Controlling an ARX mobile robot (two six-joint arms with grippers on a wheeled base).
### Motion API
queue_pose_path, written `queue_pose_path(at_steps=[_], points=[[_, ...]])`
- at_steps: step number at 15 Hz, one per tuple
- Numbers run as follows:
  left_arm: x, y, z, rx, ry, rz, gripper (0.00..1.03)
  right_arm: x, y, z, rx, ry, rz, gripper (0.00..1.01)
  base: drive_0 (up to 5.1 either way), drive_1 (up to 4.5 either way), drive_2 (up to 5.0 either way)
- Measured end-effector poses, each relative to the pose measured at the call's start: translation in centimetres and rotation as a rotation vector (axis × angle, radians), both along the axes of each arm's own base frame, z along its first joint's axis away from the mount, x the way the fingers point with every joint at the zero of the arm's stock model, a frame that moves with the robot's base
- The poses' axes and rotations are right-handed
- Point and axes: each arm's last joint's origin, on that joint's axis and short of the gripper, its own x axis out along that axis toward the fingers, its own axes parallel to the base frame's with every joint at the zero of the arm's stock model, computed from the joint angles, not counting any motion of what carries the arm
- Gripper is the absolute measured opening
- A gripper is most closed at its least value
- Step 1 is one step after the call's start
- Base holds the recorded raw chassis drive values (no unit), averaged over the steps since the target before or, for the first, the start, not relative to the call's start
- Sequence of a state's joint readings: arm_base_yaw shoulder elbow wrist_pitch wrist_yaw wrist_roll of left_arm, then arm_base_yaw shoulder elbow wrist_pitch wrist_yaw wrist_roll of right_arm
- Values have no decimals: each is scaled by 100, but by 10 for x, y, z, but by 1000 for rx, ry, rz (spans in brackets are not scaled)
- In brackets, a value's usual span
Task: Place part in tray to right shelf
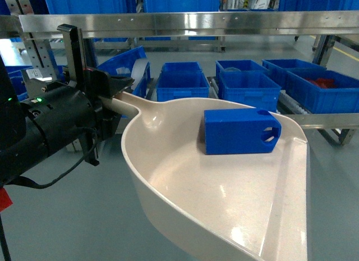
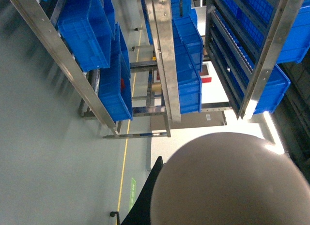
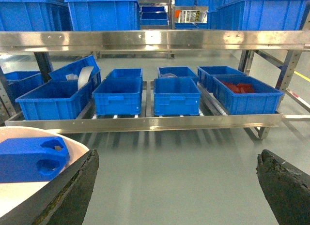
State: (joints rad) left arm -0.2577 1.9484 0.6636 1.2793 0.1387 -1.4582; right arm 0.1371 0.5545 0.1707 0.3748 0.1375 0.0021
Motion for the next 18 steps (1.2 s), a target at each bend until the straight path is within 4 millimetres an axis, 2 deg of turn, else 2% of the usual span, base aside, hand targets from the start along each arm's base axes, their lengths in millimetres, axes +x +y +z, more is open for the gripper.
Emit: queue_pose_path(at_steps=[18], points=[[0, 1, 0, 0, -1, 5, 12, 0, 0, 0, 0, 0, 0, 98, 0, 0, 0]])
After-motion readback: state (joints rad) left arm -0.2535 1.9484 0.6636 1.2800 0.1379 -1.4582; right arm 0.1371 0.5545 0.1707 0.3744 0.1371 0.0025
